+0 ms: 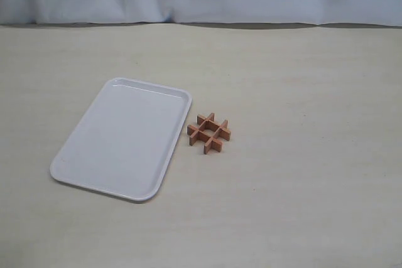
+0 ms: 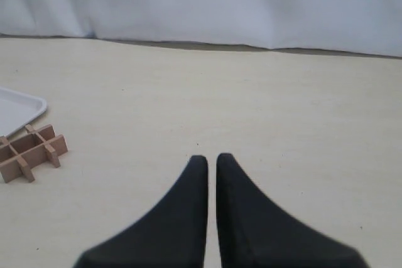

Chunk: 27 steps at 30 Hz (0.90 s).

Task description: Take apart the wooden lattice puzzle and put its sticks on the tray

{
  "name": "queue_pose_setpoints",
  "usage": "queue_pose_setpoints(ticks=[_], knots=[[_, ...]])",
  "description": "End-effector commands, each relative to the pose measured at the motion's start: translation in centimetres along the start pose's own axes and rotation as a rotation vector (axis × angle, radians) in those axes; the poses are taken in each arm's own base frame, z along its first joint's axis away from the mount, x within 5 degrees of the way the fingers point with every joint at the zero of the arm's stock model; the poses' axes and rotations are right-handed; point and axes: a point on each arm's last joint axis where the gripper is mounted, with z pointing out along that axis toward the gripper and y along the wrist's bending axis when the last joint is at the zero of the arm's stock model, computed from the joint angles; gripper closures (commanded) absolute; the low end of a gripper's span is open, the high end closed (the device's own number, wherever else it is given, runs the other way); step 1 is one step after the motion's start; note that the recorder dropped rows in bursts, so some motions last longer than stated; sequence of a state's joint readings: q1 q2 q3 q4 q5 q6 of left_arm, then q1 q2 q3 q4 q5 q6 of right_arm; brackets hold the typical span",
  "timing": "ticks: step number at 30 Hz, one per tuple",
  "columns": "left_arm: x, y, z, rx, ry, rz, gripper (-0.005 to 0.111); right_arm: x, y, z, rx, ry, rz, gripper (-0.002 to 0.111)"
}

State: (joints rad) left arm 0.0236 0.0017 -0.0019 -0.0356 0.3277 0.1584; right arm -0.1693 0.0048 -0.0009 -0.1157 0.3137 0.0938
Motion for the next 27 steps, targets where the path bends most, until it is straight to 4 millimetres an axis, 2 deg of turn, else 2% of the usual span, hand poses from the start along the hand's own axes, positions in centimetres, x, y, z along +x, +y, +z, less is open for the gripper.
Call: queue_pose_setpoints(ticks=[1,9,14,22,27], knots=[[-0.1,0.0,0.0,0.000,-0.018,0.000,0.107,-0.3,0.0,0.0,0.000,-0.040,-0.006,0.104],[-0.1,0.0,0.0,0.000,-0.018,0.000,0.107,-1.1,0.1,-0.1,-0.014,-0.127,0.013,0.104],[-0.1,0.0,0.0,0.000,-0.018,0.000,0.107,-1.9,0.3,-0.3,-0.053,-0.218,0.164,0.104],[-0.1,0.0,0.0,-0.001,-0.018,0.001,0.107,-2.7,0.3,-0.4,-0.114,-0.284,0.528,0.104],[-0.1,0.0,0.0,-0.001,-0.018,0.001,0.107,-2.8,0.3,-0.5,-0.120,-0.299,0.587,0.104]])
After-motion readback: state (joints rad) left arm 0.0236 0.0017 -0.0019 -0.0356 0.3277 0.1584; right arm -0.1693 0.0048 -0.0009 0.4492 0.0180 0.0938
